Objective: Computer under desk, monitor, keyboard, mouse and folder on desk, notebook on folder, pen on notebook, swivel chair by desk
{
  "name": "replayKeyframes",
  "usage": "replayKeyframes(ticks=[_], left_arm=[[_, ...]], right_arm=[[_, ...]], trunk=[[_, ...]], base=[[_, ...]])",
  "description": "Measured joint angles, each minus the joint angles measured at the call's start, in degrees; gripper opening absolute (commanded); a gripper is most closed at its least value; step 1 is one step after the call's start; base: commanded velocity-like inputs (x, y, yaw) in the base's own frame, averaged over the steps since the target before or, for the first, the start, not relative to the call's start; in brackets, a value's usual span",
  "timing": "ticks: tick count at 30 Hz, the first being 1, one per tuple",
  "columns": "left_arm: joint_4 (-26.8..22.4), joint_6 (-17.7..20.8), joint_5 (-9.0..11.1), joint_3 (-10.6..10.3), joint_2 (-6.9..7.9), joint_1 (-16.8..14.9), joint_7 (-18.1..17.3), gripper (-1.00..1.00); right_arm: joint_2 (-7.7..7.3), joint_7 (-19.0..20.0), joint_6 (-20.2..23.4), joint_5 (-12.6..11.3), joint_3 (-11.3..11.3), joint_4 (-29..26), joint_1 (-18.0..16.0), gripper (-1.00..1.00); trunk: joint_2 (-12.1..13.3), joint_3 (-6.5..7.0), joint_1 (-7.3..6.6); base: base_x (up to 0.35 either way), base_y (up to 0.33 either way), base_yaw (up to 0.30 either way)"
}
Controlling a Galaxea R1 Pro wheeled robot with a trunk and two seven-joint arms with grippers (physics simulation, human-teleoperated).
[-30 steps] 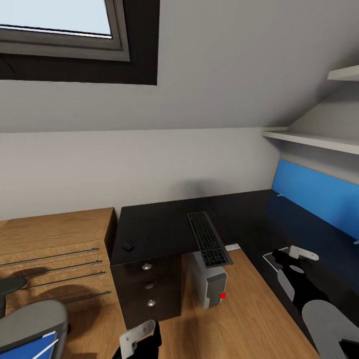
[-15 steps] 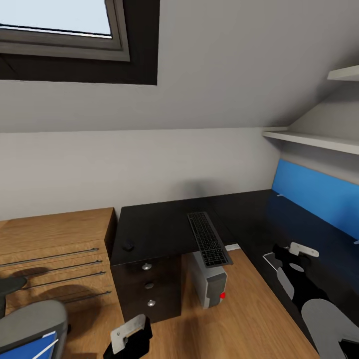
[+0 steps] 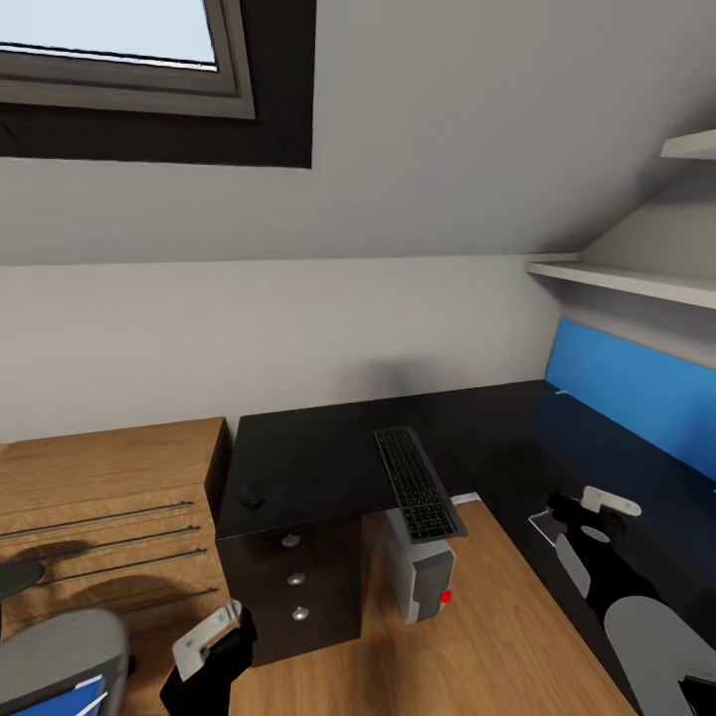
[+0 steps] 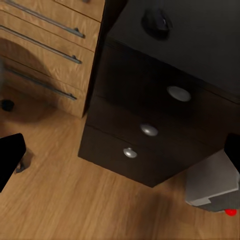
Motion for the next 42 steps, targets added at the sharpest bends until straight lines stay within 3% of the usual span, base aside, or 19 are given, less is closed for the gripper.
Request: replayKeyframes(ticks=[16, 22, 27, 29, 34, 35, 38, 39, 42], left_arm=[[-0.03, -0.80, -0.12, -0.59, -0.08, 0.00, -0.06, 1.00], [-0.07, -1.24, -0.13, -1.84, -0.01, 0.00, -0.06, 1.00], [-0.09, -2.17, -0.18, -5.12, 0.48, 0.02, 0.01, 1.00], [-0.09, -2.81, -0.19, -6.25, 1.20, 0.05, 0.08, 1.00], [-0.09, -4.50, 0.05, -11.03, 5.22, 0.10, 0.49, 1.00], [-0.06, -5.09, 0.23, -12.91, 6.75, 0.12, 1.12, 1.00], [-0.04, -6.92, 0.42, -15.86, 8.92, 0.15, 2.72, 1.00], [-0.03, -8.74, 0.53, -17.95, 9.99, 0.17, 4.10, 1.00], [-0.01, -11.51, 0.75, -21.16, 11.05, 0.17, 6.67, 1.00]], right_arm=[[-0.87, -1.04, 2.79, -0.11, -0.07, 0.23, -0.10, 1.00], [-1.14, -1.05, 4.30, -0.31, -0.05, 0.78, -0.15, 1.00], [-1.20, -1.05, 5.76, -0.44, -0.04, 1.08, -0.19, 1.00], [-1.22, -1.07, 6.00, -0.46, -0.04, 1.04, -0.19, 1.00], [-1.28, -1.17, 6.41, -0.47, -0.04, 0.97, -0.20, 1.00], [-1.27, -1.18, 6.46, -0.47, -0.04, 0.96, -0.20, 1.00], [-1.24, -1.19, 6.51, -0.48, -0.04, 0.95, -0.20, 1.00], [-1.20, -1.18, 6.52, -0.48, -0.04, 0.95, -0.20, 1.00], [-1.16, -1.12, 6.51, -0.48, -0.01, 0.91, -0.20, 1.00]], trunk=[[0.00, 0.00, 0.01], [0.00, 0.00, 0.01], [0.00, 0.00, 0.01], [0.00, 0.00, 0.01], [0.00, 0.00, 0.02], [0.00, 0.00, 0.02], [0.01, 0.00, 0.03], [0.00, 0.00, 0.03], [0.01, 0.00, 0.03]], base=[[0.155, -0.039, 0.000], [0.101, -0.019, 0.000], [0.224, -0.003, 0.000], [0.123, -0.001, 0.000], [0.050, -0.001, 0.000], [0.020, 0.000, 0.000], [0.012, 0.000, 0.000], [0.007, 0.000, 0.000], [0.004, 0.000, 0.000]])
